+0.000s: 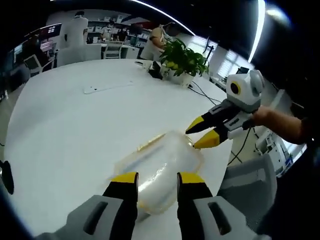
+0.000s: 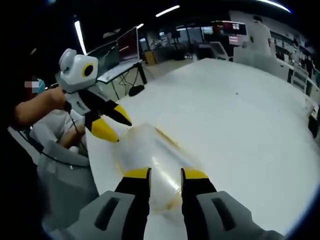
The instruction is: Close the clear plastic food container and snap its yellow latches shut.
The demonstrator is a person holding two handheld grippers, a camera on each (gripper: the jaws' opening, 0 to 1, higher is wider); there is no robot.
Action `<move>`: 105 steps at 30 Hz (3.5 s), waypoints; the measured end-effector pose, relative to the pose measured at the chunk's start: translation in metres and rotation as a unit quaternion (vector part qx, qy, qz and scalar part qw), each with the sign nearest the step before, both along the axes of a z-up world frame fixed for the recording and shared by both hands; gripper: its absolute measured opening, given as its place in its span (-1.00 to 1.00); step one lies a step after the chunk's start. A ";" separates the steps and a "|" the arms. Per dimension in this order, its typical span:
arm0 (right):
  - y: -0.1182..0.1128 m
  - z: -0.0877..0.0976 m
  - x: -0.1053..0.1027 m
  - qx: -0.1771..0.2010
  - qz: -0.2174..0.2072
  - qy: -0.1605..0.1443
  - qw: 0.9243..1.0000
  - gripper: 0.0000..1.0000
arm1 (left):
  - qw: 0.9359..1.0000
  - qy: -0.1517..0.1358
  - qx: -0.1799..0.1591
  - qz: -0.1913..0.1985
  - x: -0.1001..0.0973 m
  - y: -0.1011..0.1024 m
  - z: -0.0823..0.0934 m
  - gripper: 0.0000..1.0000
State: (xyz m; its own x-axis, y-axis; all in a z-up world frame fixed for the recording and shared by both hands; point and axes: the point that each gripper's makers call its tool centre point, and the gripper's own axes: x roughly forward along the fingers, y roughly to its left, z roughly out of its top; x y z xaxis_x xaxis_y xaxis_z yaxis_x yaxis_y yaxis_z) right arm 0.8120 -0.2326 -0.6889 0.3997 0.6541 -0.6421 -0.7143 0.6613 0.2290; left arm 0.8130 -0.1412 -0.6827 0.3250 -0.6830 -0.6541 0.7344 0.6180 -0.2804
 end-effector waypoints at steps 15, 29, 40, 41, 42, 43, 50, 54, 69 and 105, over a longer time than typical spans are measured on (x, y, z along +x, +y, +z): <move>0.016 -0.007 0.006 -0.032 0.099 -0.042 0.994 -0.77 | 0.996 -0.013 0.024 -0.082 0.004 -0.026 -0.010 -0.77; 0.040 -0.010 0.012 -0.045 0.163 -0.065 0.984 -0.72 | 0.986 -0.032 0.041 -0.157 -0.011 -0.043 -0.014 -0.73; 0.046 -0.012 0.019 -0.062 0.202 -0.072 0.975 -0.55 | 0.979 -0.047 0.057 -0.191 -0.030 -0.046 -0.019 -0.67; 0.046 -0.012 0.019 -0.061 0.204 -0.071 0.974 -0.54 | 0.978 -0.049 0.058 -0.193 -0.032 -0.046 -0.019 -0.66; 0.046 -0.012 0.021 -0.062 0.205 -0.070 0.974 -0.51 | 0.978 -0.051 0.058 -0.195 -0.033 -0.046 -0.019 -0.65; 0.046 -0.012 0.022 -0.062 0.207 -0.070 0.974 -0.50 | 0.977 -0.053 0.058 -0.198 -0.036 -0.046 -0.020 -0.64; 0.047 -0.014 0.028 -0.059 0.219 -0.054 0.972 -0.38 | 0.973 -0.076 0.064 -0.209 -0.045 -0.045 -0.022 -0.52; 0.048 -0.016 0.031 -0.059 0.233 -0.041 0.970 -0.34 | 0.968 -0.092 0.074 -0.219 -0.048 -0.043 -0.025 -0.48; 0.053 -0.027 0.035 -0.076 0.279 0.020 0.957 -0.30 | 0.928 -0.195 0.135 -0.288 -0.046 -0.044 -0.031 -0.44; 0.058 -0.037 0.026 -0.124 0.342 0.120 0.924 -0.30 | 0.878 -0.302 0.197 -0.315 -0.041 -0.048 -0.037 -0.44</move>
State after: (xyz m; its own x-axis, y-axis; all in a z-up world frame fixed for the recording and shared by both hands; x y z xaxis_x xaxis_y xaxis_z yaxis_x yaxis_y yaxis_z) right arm 0.8382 -0.1749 -0.7259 -0.2262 0.5214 -0.8228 -0.9330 0.1267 0.3369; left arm 0.7719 -0.1897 -0.7202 0.3317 -0.6116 -0.7183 0.9069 -0.0031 0.4214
